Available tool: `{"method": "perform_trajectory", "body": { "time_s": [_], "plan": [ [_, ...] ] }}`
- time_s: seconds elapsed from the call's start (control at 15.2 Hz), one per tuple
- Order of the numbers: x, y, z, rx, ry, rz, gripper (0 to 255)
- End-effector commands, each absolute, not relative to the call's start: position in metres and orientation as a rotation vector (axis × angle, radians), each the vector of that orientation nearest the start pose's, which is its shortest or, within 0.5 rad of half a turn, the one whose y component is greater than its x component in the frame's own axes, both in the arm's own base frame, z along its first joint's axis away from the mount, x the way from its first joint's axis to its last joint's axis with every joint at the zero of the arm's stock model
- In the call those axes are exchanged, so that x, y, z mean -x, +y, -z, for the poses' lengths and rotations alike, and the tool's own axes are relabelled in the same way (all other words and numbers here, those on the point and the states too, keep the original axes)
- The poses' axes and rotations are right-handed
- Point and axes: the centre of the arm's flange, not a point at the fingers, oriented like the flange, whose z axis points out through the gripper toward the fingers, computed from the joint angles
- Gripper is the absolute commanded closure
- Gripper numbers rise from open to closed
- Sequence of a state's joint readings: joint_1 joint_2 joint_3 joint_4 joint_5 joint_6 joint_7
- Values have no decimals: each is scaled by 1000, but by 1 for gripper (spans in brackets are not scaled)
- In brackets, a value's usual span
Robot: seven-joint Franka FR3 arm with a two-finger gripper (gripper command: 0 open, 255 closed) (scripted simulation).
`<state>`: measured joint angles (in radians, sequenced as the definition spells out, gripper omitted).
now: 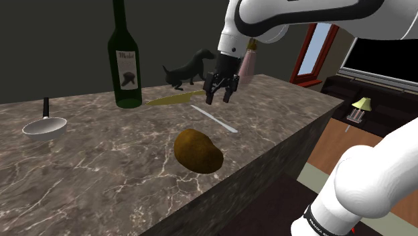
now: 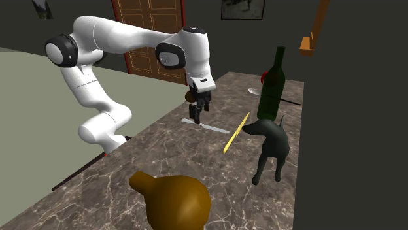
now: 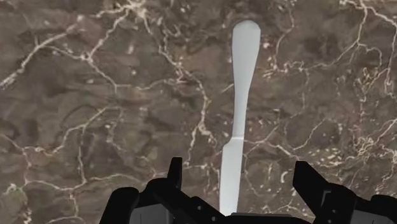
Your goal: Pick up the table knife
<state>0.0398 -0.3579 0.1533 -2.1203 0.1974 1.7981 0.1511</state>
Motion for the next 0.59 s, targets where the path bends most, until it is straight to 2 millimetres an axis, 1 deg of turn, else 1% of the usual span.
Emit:
{"method": "perform_trajectory", "body": {
  "time_s": [0.0, 0.4, 0.53],
  "plan": [
    [-450, 121, -551, 2994, 15, -3, 0],
    [-450, 121, -519, 2994, 15, -3, 0],
    [-450, 121, -516, 2994, 15, -3, 0]
  ]
}}
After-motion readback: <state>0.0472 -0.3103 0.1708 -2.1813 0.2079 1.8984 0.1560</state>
